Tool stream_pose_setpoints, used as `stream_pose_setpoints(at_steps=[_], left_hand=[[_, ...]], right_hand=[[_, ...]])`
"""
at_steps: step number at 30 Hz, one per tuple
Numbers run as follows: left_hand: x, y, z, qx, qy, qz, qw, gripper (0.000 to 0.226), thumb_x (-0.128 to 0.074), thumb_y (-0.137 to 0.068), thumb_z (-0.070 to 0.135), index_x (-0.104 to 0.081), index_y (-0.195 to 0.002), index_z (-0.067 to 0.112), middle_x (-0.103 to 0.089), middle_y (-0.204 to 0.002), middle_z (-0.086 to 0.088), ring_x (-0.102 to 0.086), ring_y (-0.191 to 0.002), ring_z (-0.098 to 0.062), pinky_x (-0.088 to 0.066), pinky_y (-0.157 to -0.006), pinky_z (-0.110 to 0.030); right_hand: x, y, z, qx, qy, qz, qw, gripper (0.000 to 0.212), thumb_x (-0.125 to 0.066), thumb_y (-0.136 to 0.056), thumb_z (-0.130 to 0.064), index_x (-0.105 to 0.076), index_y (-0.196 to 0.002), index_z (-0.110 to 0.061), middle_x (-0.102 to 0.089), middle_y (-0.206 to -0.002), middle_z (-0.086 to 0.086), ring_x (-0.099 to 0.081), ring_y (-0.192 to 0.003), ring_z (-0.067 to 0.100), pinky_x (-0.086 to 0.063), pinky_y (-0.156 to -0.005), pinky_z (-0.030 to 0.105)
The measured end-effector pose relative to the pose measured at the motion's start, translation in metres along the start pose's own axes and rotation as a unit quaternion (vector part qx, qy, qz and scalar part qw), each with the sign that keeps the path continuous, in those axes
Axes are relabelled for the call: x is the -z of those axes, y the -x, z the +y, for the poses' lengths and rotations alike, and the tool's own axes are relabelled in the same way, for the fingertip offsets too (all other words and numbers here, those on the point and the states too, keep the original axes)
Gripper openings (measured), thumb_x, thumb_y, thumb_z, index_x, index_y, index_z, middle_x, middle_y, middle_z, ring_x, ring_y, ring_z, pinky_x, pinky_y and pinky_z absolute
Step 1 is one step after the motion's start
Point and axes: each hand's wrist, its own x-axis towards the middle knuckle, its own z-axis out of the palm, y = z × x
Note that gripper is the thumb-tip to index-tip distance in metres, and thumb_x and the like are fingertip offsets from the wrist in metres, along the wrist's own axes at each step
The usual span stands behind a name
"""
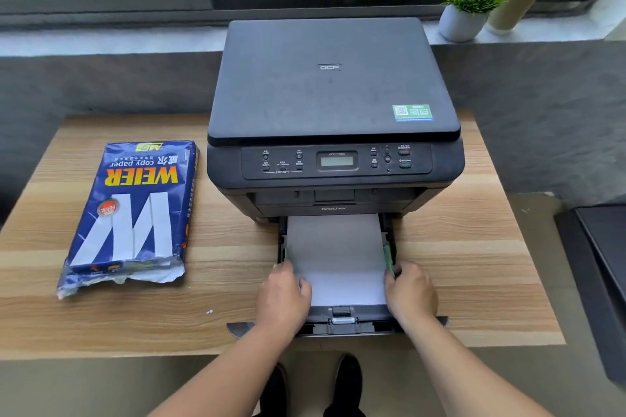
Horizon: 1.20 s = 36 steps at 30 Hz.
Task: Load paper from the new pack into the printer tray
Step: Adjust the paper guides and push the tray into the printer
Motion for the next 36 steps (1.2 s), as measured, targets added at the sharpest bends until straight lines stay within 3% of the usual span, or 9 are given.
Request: stream_pose_setpoints(at_steps=[2,4,7,10,13,20,26,32,36], left_hand=[[0.000,0.008,-0.009,-0.036,-0.024,-0.033,0.999,0.039,-0.049,-0.090,0.027,-0.047,-0.125,0.009,-0.059,-0.123,-0.014,-0.061,-0.098,-0.033,-0.053,-0.079,-0.041],[0.006,0.025,-0.020,-0.114,-0.089,-0.020,0.989,0.053,-0.046,-0.094,0.032,-0.037,-0.139,0.005,-0.041,-0.147,-0.014,-0.054,-0.120,-0.029,-0.051,-0.093,-0.040],[0.017,0.054,-0.033,-0.289,-0.146,0.032,0.946,0.048,-0.048,-0.093,0.031,-0.052,-0.130,0.002,-0.057,-0.133,-0.012,-0.054,-0.120,-0.025,-0.046,-0.101,-0.038],[0.012,0.084,-0.048,-0.418,-0.130,0.052,0.898,0.020,-0.056,-0.088,0.028,-0.065,-0.103,0.016,-0.064,-0.096,0.000,-0.058,-0.087,-0.021,-0.042,-0.082,-0.029],[-0.001,0.097,-0.056,-0.429,-0.151,0.019,0.890,0.009,-0.056,-0.086,0.029,-0.062,-0.086,0.023,-0.059,-0.079,0.004,-0.052,-0.074,-0.018,-0.040,-0.071,-0.025],[-0.004,0.080,-0.045,-0.358,-0.158,0.012,0.920,0.034,-0.052,-0.088,0.030,-0.061,-0.116,0.013,-0.065,-0.106,-0.002,-0.058,-0.098,-0.020,-0.038,-0.093,-0.030],[0.003,0.038,-0.031,-0.276,-0.233,-0.018,0.932,0.057,-0.044,-0.087,0.032,-0.043,-0.137,0.005,-0.055,-0.131,-0.010,-0.048,-0.120,-0.026,-0.025,-0.112,-0.039],[0.001,0.001,-0.021,-0.246,-0.257,-0.015,0.935,0.074,-0.033,-0.088,0.041,-0.015,-0.147,0.000,-0.015,-0.157,-0.018,-0.009,-0.145,-0.029,-0.006,-0.116,-0.042],[-0.002,-0.012,-0.016,-0.260,-0.266,-0.038,0.927,0.073,-0.027,-0.089,0.042,-0.015,-0.147,-0.001,-0.021,-0.156,-0.018,-0.010,-0.145,-0.028,-0.012,-0.119,-0.045]], right_hand=[[0.007,0.009,0.005,0.062,0.035,-0.008,0.997,0.025,-0.062,-0.089,-0.027,-0.069,-0.103,-0.008,-0.068,-0.104,0.015,-0.061,-0.095,0.034,-0.053,-0.077,0.039],[0.016,0.030,0.015,0.210,0.089,0.028,0.973,0.041,-0.063,-0.090,-0.029,-0.062,-0.123,-0.006,-0.062,-0.119,0.011,-0.057,-0.110,0.028,-0.051,-0.092,0.041],[0.023,0.077,0.033,0.471,0.087,0.069,0.875,0.032,-0.069,-0.085,-0.025,-0.070,-0.111,-0.005,-0.067,-0.105,0.009,-0.060,-0.099,0.025,-0.050,-0.092,0.038],[0.007,0.102,0.051,0.573,0.082,0.058,0.814,0.007,-0.067,-0.080,-0.012,-0.072,-0.084,-0.009,-0.064,-0.080,0.007,-0.057,-0.073,0.026,-0.053,-0.069,0.036],[-0.009,0.104,0.062,0.548,0.111,0.038,0.828,0.017,-0.063,-0.075,-0.007,-0.072,-0.088,-0.010,-0.066,-0.083,0.007,-0.059,-0.076,0.025,-0.053,-0.074,0.034],[-0.017,0.099,0.044,0.429,0.158,-0.002,0.889,0.050,-0.054,-0.070,-0.014,-0.067,-0.117,-0.004,-0.068,-0.110,0.011,-0.066,-0.102,0.029,-0.036,-0.101,0.041],[-0.012,0.070,-0.002,0.349,0.221,-0.064,0.909,0.079,-0.068,-0.069,-0.019,-0.042,-0.142,-0.002,-0.052,-0.139,0.015,-0.049,-0.129,0.032,-0.022,-0.113,0.046],[-0.010,0.043,-0.039,0.313,0.230,-0.088,0.917,0.105,-0.064,-0.079,-0.032,0.004,-0.154,-0.003,-0.005,-0.164,0.013,-0.007,-0.151,0.028,-0.013,-0.123,0.044],[-0.015,0.030,-0.048,0.308,0.235,-0.114,0.915,0.104,-0.062,-0.081,-0.035,0.007,-0.153,-0.002,-0.009,-0.162,0.015,-0.009,-0.150,0.029,-0.015,-0.122,0.043]])
